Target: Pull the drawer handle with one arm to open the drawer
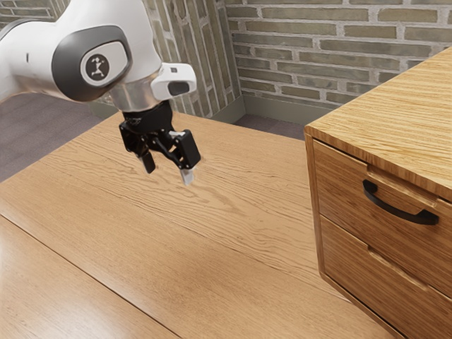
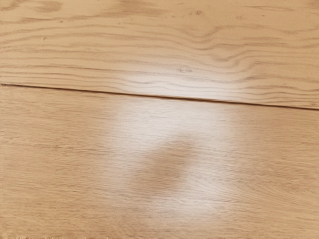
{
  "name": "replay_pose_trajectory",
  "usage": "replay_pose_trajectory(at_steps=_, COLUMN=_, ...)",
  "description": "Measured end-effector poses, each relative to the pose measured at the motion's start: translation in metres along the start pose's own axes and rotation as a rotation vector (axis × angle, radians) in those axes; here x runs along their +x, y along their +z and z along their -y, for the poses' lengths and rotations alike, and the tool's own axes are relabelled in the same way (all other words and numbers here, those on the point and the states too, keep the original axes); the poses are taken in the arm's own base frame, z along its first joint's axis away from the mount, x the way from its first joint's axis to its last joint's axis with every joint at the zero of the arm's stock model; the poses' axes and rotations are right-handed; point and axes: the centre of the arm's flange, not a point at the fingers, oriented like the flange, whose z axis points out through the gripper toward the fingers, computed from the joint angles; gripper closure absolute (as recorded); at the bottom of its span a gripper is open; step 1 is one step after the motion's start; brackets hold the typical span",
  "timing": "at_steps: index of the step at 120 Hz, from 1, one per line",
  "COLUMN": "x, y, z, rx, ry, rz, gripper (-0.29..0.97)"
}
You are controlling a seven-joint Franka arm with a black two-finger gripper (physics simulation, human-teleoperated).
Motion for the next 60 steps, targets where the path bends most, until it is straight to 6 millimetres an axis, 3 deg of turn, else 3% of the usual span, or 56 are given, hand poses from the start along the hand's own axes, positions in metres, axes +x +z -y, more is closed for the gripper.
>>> replay_pose_trajectory(at_steps=22, x=-0.001, y=-0.002, z=0.034, rx=-0.003, ry=-0.077, rz=0.0, gripper=0.0)
replay_pose_trajectory(at_steps=27, x=-0.005, y=-0.024, z=0.043, rx=-0.008, ry=-0.1, rz=-0.033, gripper=0.0)
replay_pose_trajectory(at_steps=35, x=-0.034, y=-0.086, z=0.059, rx=-0.015, ry=-0.166, rz=-0.129, gripper=0.0)
replay_pose_trajectory(at_steps=41, x=-0.051, y=-0.11, z=0.067, rx=-0.023, ry=-0.253, rz=-0.162, gripper=0.0)
replay_pose_trajectory(at_steps=48, x=-0.059, y=-0.124, z=0.055, rx=-0.037, ry=-0.347, rz=-0.187, gripper=0.0)
replay_pose_trajectory(at_steps=60, x=-0.053, y=-0.12, z=0.038, rx=-0.078, ry=-0.516, rz=-0.182, gripper=0.0)
